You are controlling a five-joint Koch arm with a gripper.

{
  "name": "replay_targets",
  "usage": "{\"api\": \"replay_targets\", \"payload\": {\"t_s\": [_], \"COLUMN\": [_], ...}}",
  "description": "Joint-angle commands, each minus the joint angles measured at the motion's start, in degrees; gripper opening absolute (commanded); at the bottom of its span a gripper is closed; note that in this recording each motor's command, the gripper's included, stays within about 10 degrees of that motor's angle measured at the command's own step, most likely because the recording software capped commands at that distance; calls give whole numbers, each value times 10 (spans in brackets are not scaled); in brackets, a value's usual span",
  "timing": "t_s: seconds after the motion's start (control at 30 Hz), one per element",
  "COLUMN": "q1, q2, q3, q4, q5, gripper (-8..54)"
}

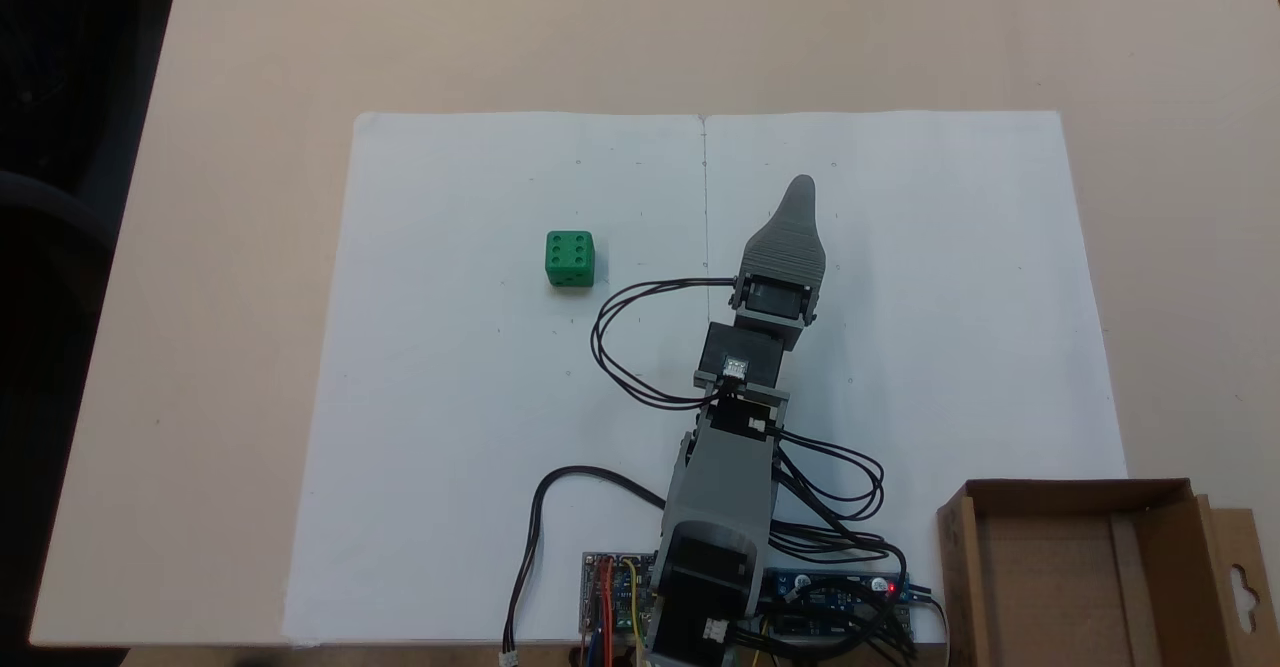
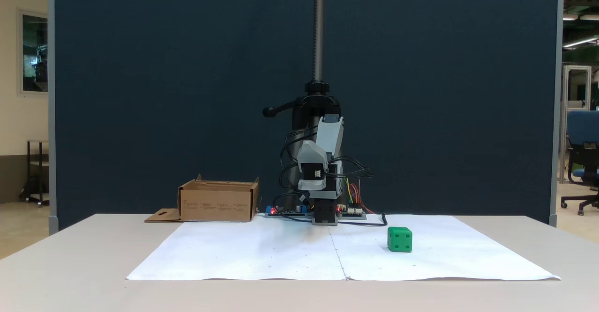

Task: Grasp a green dice and put it in the bin.

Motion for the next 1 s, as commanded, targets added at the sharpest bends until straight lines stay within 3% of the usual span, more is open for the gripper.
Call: {"api": "replay_targets", "payload": {"t_s": [0.0, 0.1, 0.73, 0.97], "q1": [-100, -183, -204, -198], "q2": [61, 61, 61, 62], "q3": [38, 38, -7, -109], "q4": [32, 32, 36, 260], "q5": [5, 5, 4, 4], "gripper": [425, 426, 413, 414]}}
